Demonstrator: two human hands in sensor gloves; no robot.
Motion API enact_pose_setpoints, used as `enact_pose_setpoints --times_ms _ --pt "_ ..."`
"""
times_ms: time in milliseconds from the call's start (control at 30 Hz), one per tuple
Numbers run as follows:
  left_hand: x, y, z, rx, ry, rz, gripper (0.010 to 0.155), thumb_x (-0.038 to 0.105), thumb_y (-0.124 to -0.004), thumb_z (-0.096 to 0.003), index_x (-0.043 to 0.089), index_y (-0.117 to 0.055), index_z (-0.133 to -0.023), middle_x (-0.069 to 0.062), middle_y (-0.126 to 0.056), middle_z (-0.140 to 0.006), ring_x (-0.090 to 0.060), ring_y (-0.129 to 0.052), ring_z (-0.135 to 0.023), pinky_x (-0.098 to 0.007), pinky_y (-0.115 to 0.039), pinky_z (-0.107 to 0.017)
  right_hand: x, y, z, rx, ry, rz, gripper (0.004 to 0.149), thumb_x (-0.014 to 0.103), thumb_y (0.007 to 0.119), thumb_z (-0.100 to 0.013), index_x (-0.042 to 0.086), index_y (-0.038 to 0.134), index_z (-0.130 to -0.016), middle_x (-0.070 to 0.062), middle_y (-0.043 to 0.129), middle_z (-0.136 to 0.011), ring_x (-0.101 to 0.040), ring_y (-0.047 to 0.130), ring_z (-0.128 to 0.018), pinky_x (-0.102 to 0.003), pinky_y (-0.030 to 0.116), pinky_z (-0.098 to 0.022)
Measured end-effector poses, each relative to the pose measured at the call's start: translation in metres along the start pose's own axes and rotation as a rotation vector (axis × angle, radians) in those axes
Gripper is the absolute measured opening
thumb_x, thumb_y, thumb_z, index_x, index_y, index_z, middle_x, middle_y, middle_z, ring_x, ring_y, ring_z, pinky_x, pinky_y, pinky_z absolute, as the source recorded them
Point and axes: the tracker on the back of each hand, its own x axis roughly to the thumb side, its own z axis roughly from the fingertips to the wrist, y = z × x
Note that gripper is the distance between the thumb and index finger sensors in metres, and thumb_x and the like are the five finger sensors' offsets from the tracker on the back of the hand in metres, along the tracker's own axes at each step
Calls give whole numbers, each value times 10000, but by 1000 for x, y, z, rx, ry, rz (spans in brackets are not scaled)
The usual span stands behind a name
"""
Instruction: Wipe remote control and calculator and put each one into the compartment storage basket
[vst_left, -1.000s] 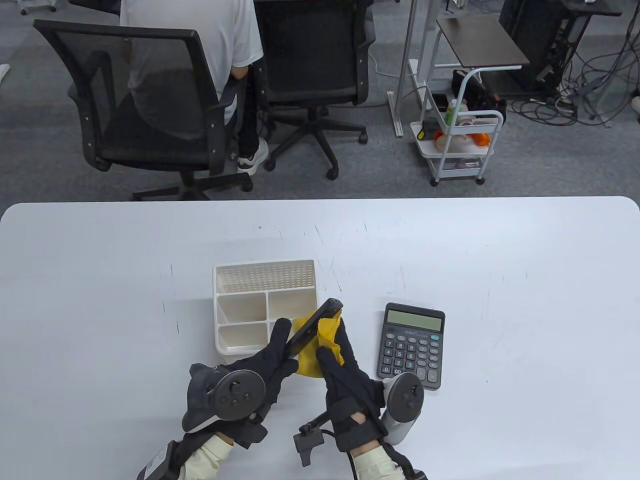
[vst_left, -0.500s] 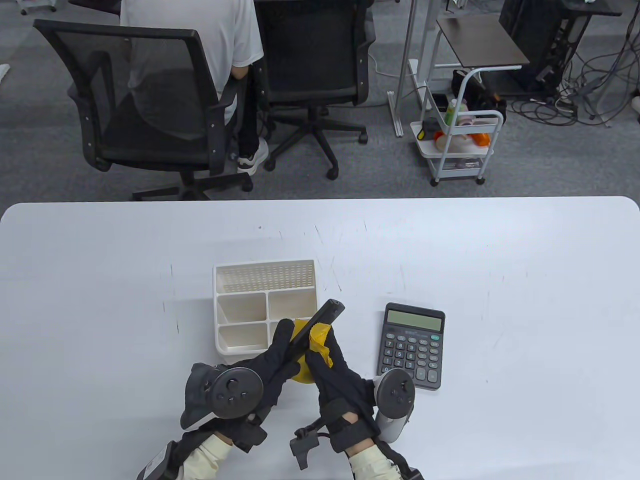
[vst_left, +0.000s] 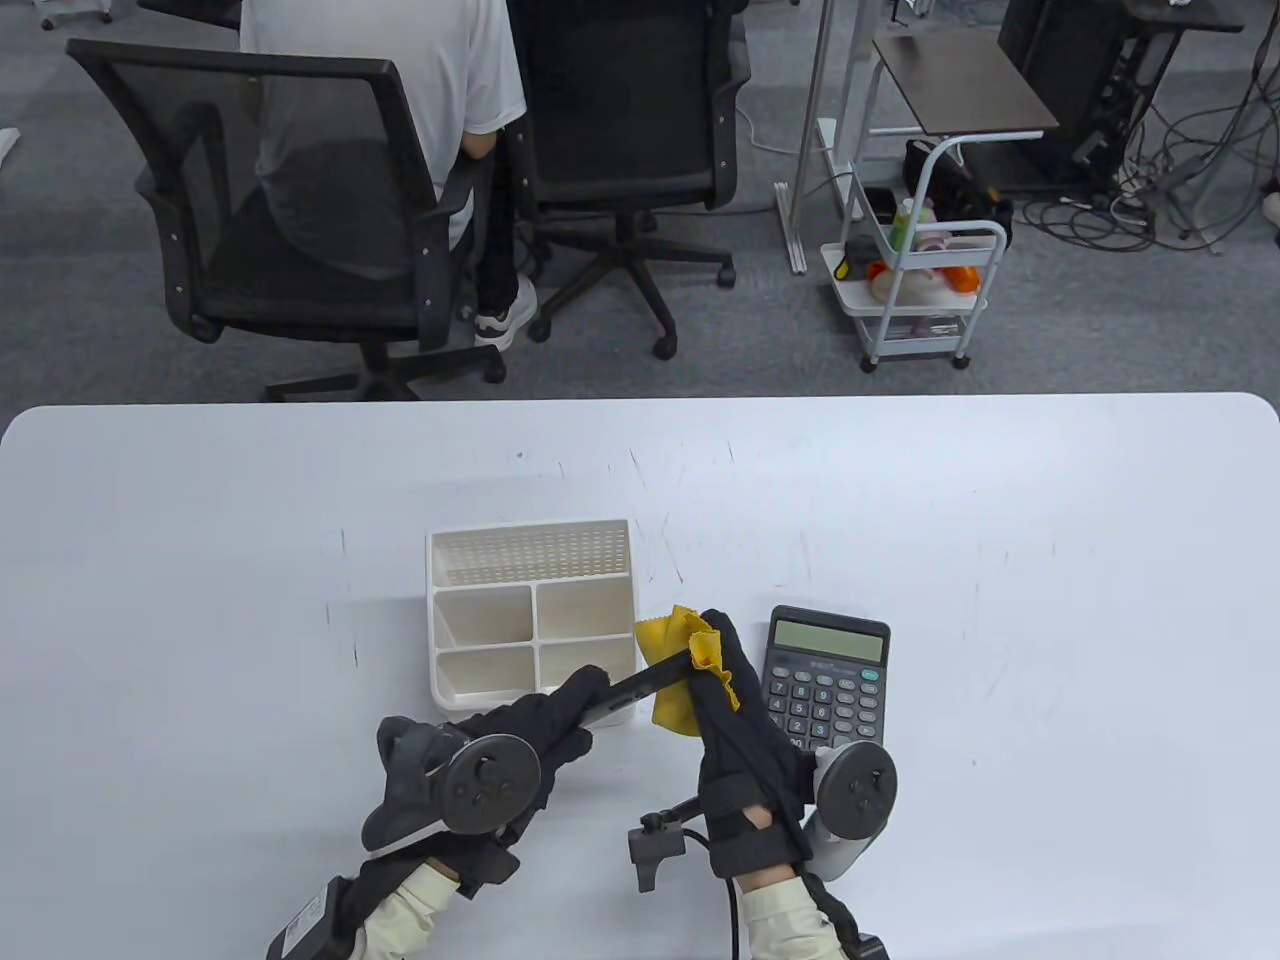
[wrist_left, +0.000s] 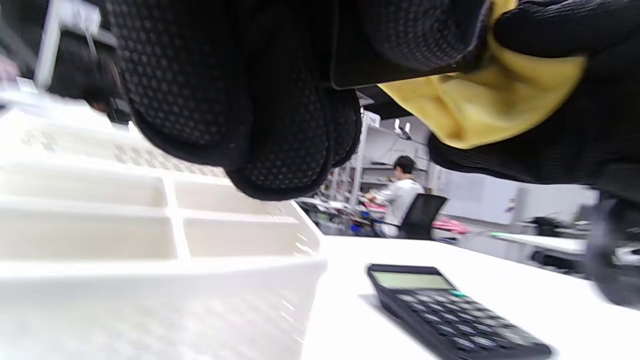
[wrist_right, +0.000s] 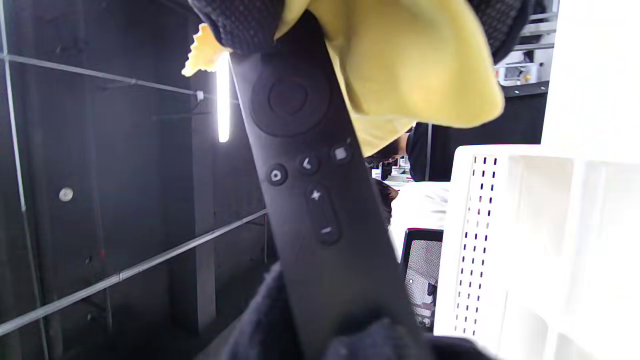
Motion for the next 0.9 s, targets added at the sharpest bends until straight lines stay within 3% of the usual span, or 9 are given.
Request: enact_pose_setpoints --times_ms 167,400,567,667,900 --pt "-10 9 3 56 91 -172 499 404 -770 -475 408 -727 -973 -33 -1023 -777 -171 -1124 -534 -369 -973 -391 6 11 4 50 -98 179 543 214 665 -582 -3 584 -1074 -325 647 -1049 -425 821 -836 -621 657 -585" --pt "-11 10 2 41 45 -144 492 440 -777 -475 377 -754 -962 -12 -1040 -748 -169 -1135 -515 -371 -976 -382 14 14 6 59 -244 453 568 220 675 -577 -5 547 -1083 -300 654 -1059 -443 794 -865 -637 644 -590" --pt "-18 16 5 162 6 99 483 446 -812 -461 384 -786 -940 -9 -1070 -697 -160 -1153 -467 -367 -990 -340 9 5 1 13 -139 354 562 203 703 -565 -27 581 -1063 -303 727 -1010 -405 868 -800 -608 685 -571" --pt "-20 19 7 206 39 107 478 444 -818 -461 387 -795 -935 -11 -1077 -686 -150 -1158 -443 -357 -997 -321 5 4 0 20 -102 370 563 195 729 -553 -56 602 -1040 -258 856 -911 -327 959 -696 -569 740 -541" --pt "-36 31 9 216 173 38 483 420 -802 -477 378 -777 -958 -27 -1044 -746 -157 -1139 -482 -364 -985 -355 -3 4 -1 33 24 158 518 175 739 -548 -31 663 -1017 -232 888 -878 -296 978 -646 -558 748 -532"
